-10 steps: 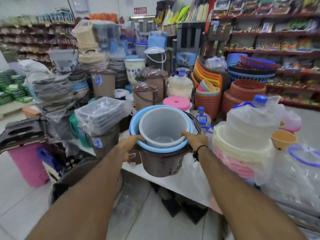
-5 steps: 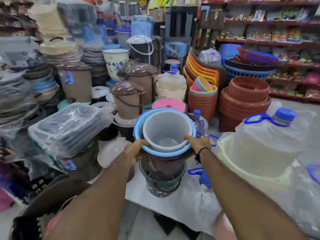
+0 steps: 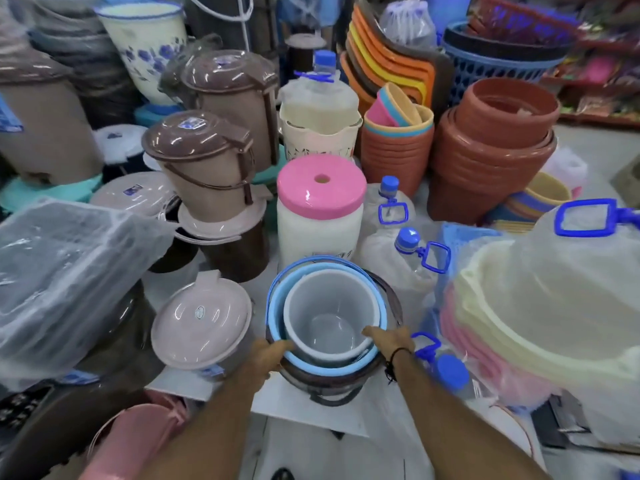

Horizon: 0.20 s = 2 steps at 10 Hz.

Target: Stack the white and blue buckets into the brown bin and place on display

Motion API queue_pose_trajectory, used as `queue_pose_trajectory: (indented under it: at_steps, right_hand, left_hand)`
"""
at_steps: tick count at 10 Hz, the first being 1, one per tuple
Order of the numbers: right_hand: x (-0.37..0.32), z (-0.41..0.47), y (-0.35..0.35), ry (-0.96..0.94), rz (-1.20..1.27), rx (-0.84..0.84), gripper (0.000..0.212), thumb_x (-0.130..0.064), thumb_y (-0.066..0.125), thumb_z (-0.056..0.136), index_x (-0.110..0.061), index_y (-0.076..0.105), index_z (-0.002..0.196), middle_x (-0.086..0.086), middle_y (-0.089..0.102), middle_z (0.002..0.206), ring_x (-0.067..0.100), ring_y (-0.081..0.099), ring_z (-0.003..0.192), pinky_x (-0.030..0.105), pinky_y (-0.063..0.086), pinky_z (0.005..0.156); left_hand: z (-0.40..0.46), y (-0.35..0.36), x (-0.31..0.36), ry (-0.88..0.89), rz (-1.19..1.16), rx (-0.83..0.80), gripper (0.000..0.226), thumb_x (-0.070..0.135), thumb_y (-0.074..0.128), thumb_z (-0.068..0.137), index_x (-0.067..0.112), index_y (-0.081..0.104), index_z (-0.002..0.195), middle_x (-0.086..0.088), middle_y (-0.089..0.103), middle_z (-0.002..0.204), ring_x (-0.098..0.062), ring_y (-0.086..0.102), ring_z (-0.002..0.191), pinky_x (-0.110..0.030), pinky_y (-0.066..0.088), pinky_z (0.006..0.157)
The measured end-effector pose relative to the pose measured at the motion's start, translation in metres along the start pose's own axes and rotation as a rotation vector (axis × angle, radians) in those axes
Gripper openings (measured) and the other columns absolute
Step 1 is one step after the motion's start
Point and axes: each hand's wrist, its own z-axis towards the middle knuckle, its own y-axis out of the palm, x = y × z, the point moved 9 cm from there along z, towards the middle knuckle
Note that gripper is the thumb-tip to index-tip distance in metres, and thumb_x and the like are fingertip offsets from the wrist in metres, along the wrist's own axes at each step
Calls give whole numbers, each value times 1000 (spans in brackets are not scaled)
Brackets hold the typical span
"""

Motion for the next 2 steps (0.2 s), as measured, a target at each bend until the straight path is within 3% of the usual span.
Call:
queue_pose_trajectory:
  at_steps: [1, 2]
  right_hand:
    - [-33, 2, -19, -92, -109, 144, 86, -47, 81, 65, 5, 48, 126, 23, 62, 121, 39, 61, 106, 40, 52, 79]
    - [-68, -2, -39, -235, -168, 272, 83, -47, 74, 73, 4, 42, 129, 25, 60, 123, 42, 58, 110, 45, 50, 86]
  left_hand:
    - [10, -11, 25, 132, 313, -28, 43, 53, 65, 78, 13, 65, 94, -7, 66, 91, -22, 60, 77, -29, 50, 69]
    - [12, -29, 44, 208, 536, 116, 70, 74, 52, 71, 20, 64, 113, -7, 67, 113, -26, 63, 98, -37, 51, 88]
